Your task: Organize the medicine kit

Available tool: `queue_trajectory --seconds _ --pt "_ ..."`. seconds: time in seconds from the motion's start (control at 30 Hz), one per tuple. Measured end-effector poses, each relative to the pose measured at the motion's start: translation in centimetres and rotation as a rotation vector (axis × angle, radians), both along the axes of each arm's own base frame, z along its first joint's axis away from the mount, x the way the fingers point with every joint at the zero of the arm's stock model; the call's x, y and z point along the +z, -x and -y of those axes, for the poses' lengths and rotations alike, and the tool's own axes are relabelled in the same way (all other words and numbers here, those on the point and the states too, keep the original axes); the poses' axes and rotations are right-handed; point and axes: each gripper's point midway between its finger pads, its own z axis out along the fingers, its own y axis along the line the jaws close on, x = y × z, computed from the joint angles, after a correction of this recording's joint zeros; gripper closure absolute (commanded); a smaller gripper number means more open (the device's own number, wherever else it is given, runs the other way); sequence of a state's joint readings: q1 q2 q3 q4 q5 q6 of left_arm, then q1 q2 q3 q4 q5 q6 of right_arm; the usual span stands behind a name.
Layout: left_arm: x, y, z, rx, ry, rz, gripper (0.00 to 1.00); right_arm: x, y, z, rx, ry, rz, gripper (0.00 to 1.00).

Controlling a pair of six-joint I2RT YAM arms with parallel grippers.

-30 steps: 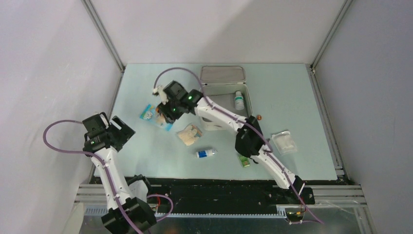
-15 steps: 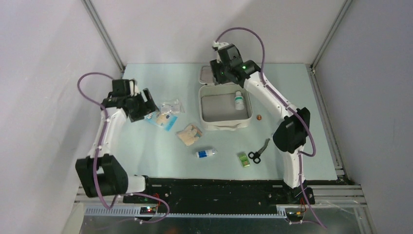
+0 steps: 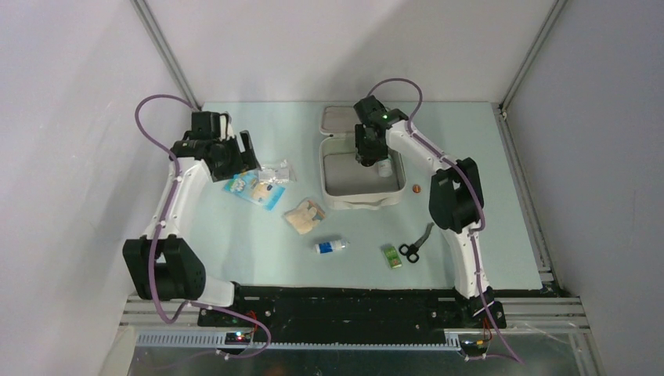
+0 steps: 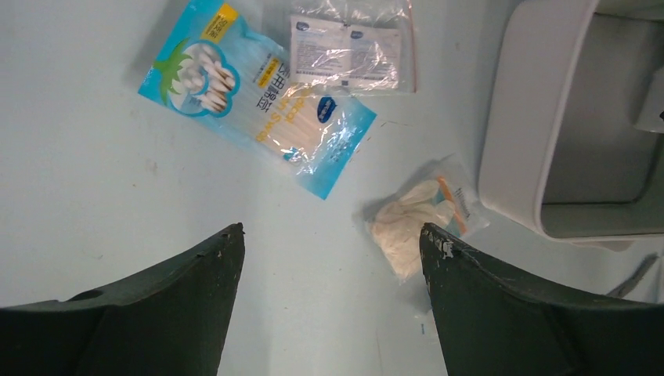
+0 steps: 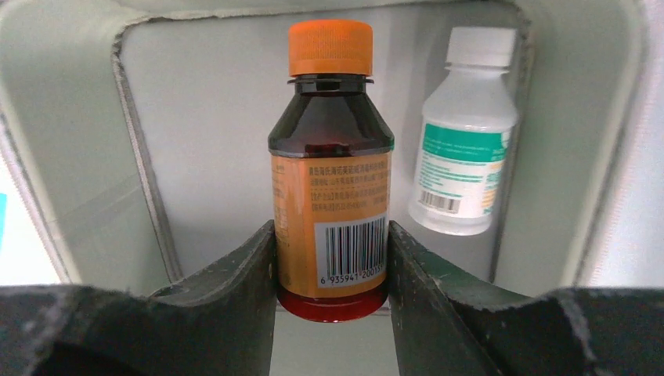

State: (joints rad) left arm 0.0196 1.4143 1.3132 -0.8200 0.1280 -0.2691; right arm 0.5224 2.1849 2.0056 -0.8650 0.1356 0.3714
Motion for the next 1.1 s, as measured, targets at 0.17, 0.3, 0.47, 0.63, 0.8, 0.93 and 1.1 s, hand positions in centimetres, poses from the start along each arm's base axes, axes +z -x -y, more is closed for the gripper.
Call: queue_trajectory --seconds 0.17,0.3,0.47,0.63,0.8,0.93,1.1 --pt "-1.1 0.2 -0.6 -0.003 -0.037 -0.041 0.12 -2.8 0.7 -0.4 -0.04 -0.013 -0.074 0.73" --pt "-1.0 0.3 -0.9 -0.003 -0.054 -0.041 0.11 -5.4 1.0 -0.4 -0.056 0.013 -0.119 0.71" --pt "-0.8 0.2 -0.8 -0.007 -0.054 -0.037 0.11 -7.1 1.1 -0.3 -0.064 0.058 -0.136 0.65" --pt "-0.4 0.3 -0.6 -0.01 -0.05 -0.023 0.1 -7.0 0.8 -0.1 -0.077 0.096 -0.109 0.62" --pt "-0.1 0.1 -0.5 -0.013 -0.047 -0.008 0.1 -7.1 0.3 0.8 -0.099 0.14 -0.085 0.57" --pt "-0.1 0.1 0.5 -0.042 -0.041 -0.004 0.1 -7.1 -0.5 1.8 -0.127 0.174 -0.063 0.55" --pt "0.0 0.2 1.4 -0.07 -0.033 -0.002 0.1 -6.9 -1.1 2.4 -0.145 0.184 -0.046 0.53"
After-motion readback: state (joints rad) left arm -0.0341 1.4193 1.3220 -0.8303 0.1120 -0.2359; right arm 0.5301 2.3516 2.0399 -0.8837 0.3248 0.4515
